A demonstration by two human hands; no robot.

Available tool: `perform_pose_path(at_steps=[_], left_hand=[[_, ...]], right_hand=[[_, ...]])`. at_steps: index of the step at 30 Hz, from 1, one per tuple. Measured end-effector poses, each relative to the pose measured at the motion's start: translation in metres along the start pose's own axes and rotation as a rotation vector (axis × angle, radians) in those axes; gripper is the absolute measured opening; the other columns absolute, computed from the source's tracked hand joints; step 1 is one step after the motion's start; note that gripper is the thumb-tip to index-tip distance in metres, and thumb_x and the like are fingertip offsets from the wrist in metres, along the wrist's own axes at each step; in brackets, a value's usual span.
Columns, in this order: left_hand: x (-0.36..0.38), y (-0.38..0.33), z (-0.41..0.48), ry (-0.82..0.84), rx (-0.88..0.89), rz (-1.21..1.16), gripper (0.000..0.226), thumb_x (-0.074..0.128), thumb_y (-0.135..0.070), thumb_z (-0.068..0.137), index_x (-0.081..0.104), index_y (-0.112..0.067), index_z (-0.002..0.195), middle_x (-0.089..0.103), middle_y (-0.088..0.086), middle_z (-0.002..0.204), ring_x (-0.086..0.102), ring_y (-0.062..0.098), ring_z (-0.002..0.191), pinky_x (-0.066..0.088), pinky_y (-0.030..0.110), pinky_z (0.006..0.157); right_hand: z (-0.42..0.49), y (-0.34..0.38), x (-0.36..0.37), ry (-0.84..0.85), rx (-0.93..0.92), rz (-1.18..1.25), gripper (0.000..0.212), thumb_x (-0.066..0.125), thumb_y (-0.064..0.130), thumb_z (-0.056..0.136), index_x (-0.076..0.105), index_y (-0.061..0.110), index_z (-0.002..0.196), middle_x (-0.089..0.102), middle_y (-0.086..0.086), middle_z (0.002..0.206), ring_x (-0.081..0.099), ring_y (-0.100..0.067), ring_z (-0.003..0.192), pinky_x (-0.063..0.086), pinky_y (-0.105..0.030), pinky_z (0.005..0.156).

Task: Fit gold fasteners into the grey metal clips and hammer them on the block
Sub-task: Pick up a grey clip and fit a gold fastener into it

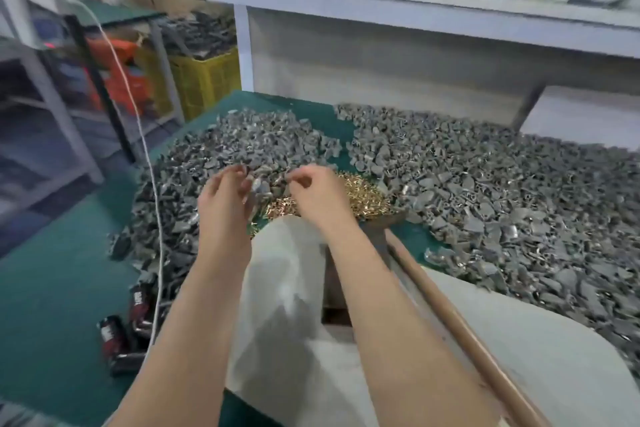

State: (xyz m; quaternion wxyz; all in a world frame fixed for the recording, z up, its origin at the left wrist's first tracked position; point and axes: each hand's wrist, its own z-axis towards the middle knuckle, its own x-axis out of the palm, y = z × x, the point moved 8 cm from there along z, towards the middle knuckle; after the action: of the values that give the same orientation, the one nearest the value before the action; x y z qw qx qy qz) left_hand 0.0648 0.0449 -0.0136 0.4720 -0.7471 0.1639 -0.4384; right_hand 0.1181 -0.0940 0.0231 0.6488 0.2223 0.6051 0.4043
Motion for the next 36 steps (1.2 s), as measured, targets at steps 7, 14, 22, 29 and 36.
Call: perform_pose_path(at_steps=[7, 14, 22, 29, 36], left_hand=[[-0.021, 0.016, 0.025, -0.094, -0.053, 0.062, 0.015, 0.049, -0.013, 0.095, 0.058, -0.013, 0.107, 0.056, -0.002, 0.088, 0.054, 0.009, 0.08, 0.045, 0.022, 0.068], [-0.02, 0.026, 0.031, -0.103, -0.099, 0.051, 0.013, 0.048, -0.012, 0.096, 0.056, -0.014, 0.105, 0.057, -0.003, 0.09, 0.055, 0.007, 0.086, 0.044, 0.022, 0.077], [-0.013, 0.011, 0.023, -0.015, -0.002, 0.271, 0.022, 0.049, -0.013, 0.093, 0.057, -0.018, 0.113, 0.059, -0.001, 0.101, 0.057, 0.01, 0.088, 0.047, 0.027, 0.082], [0.055, 0.007, -0.019, 0.49, 0.246, 0.716, 0.015, 0.061, -0.013, 0.09, 0.067, -0.022, 0.1, 0.066, -0.015, 0.089, 0.059, -0.007, 0.082, 0.043, 0.008, 0.072], [0.045, 0.017, -0.025, 0.267, 0.429, 1.081, 0.015, 0.056, -0.006, 0.088, 0.069, -0.01, 0.094, 0.069, 0.005, 0.094, 0.063, 0.019, 0.085, 0.044, 0.024, 0.073]], right_hand=[[0.013, 0.005, 0.083, 0.177, -0.07, -0.445, 0.033, 0.053, 0.008, 0.089, 0.058, 0.013, 0.121, 0.048, -0.014, 0.124, 0.051, -0.033, 0.11, 0.043, -0.039, 0.093], [0.027, 0.0, 0.085, 0.014, -0.009, -0.503, 0.024, 0.046, 0.008, 0.094, 0.051, 0.007, 0.117, 0.051, -0.015, 0.121, 0.054, -0.032, 0.105, 0.042, -0.036, 0.077], [0.033, 0.0, 0.043, 0.04, 0.082, -0.205, 0.016, 0.061, 0.011, 0.089, 0.067, 0.012, 0.104, 0.068, -0.006, 0.104, 0.062, -0.021, 0.095, 0.05, -0.031, 0.084], [-0.014, -0.025, -0.035, 0.097, 0.17, 0.291, 0.016, 0.061, 0.002, 0.088, 0.063, 0.016, 0.081, 0.065, 0.0, 0.068, 0.06, -0.003, 0.052, 0.053, -0.019, 0.057], [-0.049, -0.057, -0.059, 0.029, 0.274, 0.391, 0.011, 0.061, -0.002, 0.088, 0.062, 0.009, 0.089, 0.067, -0.008, 0.079, 0.065, -0.01, 0.06, 0.056, -0.022, 0.063]])
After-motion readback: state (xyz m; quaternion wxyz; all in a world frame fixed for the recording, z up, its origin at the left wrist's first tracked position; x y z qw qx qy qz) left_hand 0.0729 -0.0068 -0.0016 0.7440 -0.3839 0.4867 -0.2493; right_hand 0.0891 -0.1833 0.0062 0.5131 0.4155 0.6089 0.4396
